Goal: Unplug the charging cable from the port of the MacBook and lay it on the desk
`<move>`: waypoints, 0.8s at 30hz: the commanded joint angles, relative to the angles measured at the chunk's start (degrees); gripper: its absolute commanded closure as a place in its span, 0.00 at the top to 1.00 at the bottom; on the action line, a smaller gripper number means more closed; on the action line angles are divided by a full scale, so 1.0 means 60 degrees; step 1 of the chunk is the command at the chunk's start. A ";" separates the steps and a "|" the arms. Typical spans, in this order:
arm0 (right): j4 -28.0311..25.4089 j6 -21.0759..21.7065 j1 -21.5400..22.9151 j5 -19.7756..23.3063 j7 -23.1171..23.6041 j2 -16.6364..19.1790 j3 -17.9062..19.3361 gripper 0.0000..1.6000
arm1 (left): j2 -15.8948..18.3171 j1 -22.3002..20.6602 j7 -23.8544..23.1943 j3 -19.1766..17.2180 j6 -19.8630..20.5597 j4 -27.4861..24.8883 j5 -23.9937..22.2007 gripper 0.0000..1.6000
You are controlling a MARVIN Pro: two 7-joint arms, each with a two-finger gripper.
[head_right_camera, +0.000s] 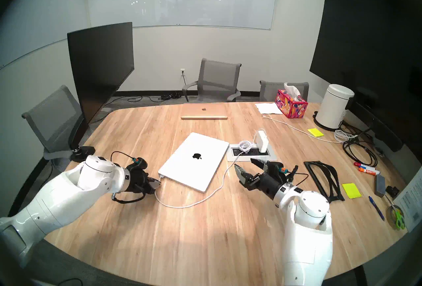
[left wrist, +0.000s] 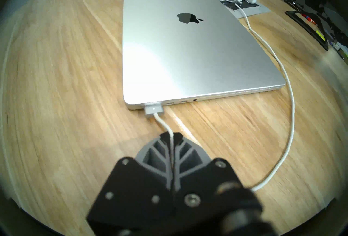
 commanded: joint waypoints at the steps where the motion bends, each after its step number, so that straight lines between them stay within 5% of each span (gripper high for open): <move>1: -0.0152 -0.0004 0.0055 0.0070 0.0004 0.0005 -0.0003 1.00 | 0.0158 0.0068 -0.0036 -0.0298 -0.0254 -0.0390 -0.0125 0.00; 24: -0.0153 -0.0004 0.0054 0.0071 0.0003 0.0005 -0.0003 1.00 | 0.1056 0.1183 -0.0292 -0.1148 -0.0705 -0.0632 -0.0874 0.00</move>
